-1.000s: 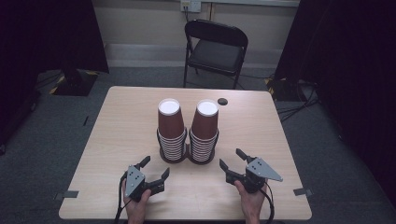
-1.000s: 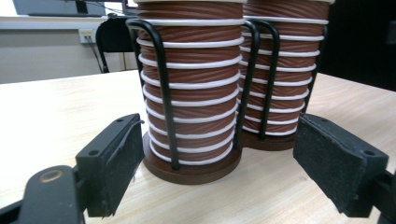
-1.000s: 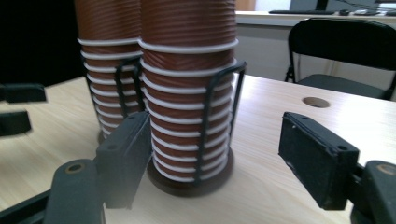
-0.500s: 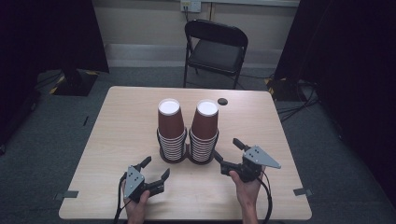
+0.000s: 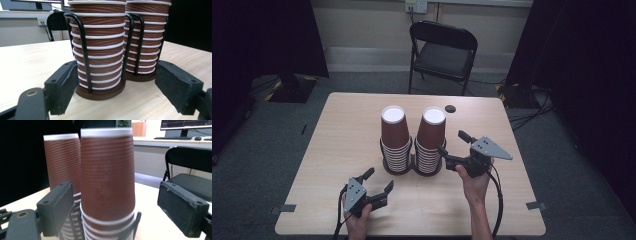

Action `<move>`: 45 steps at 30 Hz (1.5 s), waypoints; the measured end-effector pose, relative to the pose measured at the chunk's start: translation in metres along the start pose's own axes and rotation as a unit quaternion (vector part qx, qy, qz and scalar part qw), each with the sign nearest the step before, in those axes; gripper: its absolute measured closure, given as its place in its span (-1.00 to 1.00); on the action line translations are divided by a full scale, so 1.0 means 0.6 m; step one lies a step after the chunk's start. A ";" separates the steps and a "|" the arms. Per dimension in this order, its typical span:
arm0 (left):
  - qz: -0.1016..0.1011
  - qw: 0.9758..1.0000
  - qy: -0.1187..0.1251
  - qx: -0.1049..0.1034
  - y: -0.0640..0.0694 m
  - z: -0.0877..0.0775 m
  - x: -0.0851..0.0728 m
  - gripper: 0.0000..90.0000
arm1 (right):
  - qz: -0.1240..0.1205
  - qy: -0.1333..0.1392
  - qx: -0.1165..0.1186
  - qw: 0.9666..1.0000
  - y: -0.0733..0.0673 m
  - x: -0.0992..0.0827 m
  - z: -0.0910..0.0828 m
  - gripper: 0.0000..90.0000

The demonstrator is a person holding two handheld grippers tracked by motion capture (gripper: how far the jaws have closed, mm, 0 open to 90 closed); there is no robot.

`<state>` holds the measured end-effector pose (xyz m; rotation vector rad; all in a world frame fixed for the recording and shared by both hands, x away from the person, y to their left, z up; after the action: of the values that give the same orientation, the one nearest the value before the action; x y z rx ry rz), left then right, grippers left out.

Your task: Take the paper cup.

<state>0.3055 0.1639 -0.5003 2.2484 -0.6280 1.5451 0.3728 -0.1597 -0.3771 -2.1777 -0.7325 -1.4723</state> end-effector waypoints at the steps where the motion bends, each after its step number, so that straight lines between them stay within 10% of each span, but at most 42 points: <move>1: 0.000 1.000 -0.001 0.001 0.000 0.000 0.000 -0.58 | -0.002 0.002 0.001 1.000 0.000 0.005 0.002 -0.71; 19: 0.013 1.000 -0.012 -0.017 0.001 0.003 0.002 -0.54 | -0.017 -0.007 0.021 1.000 -0.007 0.061 0.069 -0.72; 45: 0.002 1.000 -0.009 -0.013 -0.001 0.001 0.001 -0.62 | 0.000 -0.078 0.014 0.997 -0.007 0.039 0.146 -0.79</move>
<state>0.3067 0.1641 -0.5000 2.2457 -0.6552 1.5104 0.4402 -0.0995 -0.3868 -2.2905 -0.7998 -1.2939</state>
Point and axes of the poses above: each handheld gripper's, and its own axes: z roughly forward along the jaws, x roughly out of its top, y roughly to its right, the point moved 1 cm from there along z, roughly forward along the jaws, and after that the axes turned 14 degrees about -y, right-handed, at the moved point
